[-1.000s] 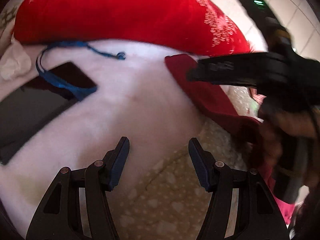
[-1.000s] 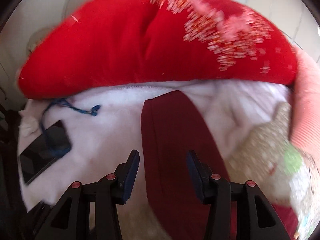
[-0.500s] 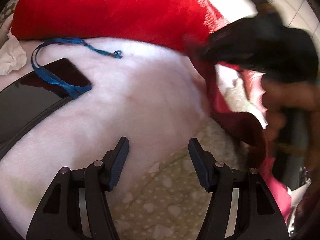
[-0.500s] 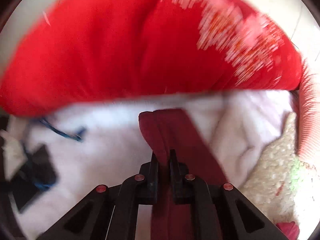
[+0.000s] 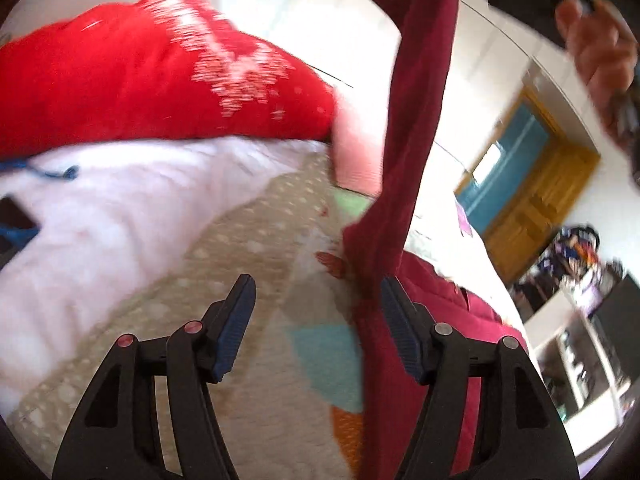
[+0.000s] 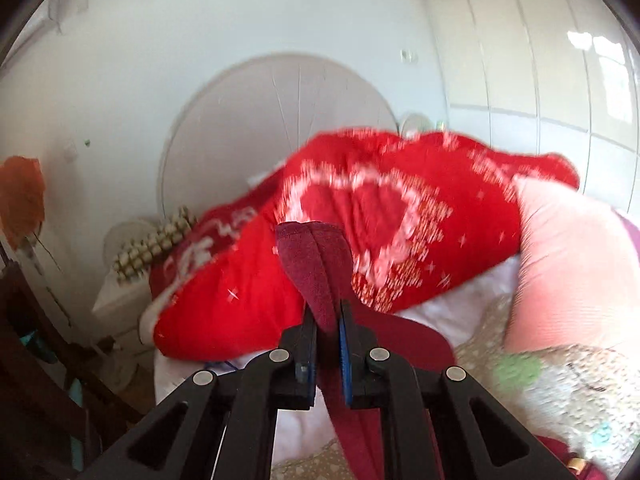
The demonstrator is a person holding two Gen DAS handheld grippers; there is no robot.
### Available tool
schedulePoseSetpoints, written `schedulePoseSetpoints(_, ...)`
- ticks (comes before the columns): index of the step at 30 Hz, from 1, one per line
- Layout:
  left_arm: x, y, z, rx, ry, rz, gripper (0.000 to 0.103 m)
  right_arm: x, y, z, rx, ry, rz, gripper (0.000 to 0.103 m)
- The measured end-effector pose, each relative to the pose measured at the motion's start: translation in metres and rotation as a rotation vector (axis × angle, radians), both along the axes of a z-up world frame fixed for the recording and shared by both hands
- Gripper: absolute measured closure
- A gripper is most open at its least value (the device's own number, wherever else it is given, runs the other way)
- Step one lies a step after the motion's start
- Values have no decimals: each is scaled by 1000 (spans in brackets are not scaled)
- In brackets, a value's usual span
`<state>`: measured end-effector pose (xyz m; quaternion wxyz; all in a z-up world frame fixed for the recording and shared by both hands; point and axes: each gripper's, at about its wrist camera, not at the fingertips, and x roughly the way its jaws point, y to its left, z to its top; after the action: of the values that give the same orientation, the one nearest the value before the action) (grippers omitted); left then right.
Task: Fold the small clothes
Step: 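Fold the lifted hem up toward the collar with the right gripper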
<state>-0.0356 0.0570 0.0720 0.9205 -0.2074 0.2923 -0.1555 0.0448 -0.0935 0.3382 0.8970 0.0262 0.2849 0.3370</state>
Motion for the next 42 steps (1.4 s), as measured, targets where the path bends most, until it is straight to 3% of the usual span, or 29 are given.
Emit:
schedulePoseSetpoints(3, 12, -33, 7, 100, -19, -17, 38, -17, -16, 14, 8, -26, -7, 95)
schedulePoseSetpoints(8, 18, -80, 23, 179, -51, -96, 38, -32, -61, 15, 37, -26, -60, 95)
schedulePoseSetpoints(12, 22, -108, 33, 285, -100, -53, 38, -37, -105, 8, 85, 0, -110, 95)
schedulePoseSetpoints(18, 52, -125, 14, 407, 2, -7, 38, -69, -183, -3, 149, -5, -159, 95)
schedulePoseSetpoints(23, 43, -143, -9, 479, 32, -63, 38, -102, -275, -60, 157, 13, -286, 95)
schedulePoseSetpoints(25, 38, -154, -19, 534, 49, -91, 38, -111, -309, -107, 169, 86, -355, 95)
schedulePoseSetpoints(28, 30, -164, -30, 573, 88, -134, 38, -132, -341, -185, 88, 209, -476, 95)
schedulePoseSetpoints(30, 24, -164, -33, 592, 106, -154, 38, -151, -361, -237, 87, 339, -525, 94)
schedulePoseSetpoints(32, 13, -162, -34, 613, 117, -182, 38, -169, -377, -259, 131, 388, -560, 82)
schedulePoseSetpoints(35, -2, -154, -29, 619, 107, -188, 38, -189, -396, -262, 192, 392, -600, 60)
schedulePoseSetpoints(39, -11, -143, -15, 582, 80, -175, 38, -207, -402, -239, 181, 306, -643, 55)
schedulePoseSetpoints(42, -3, -147, -8, 581, 70, -151, 38, -193, -397, -228, 126, 296, -644, 52)
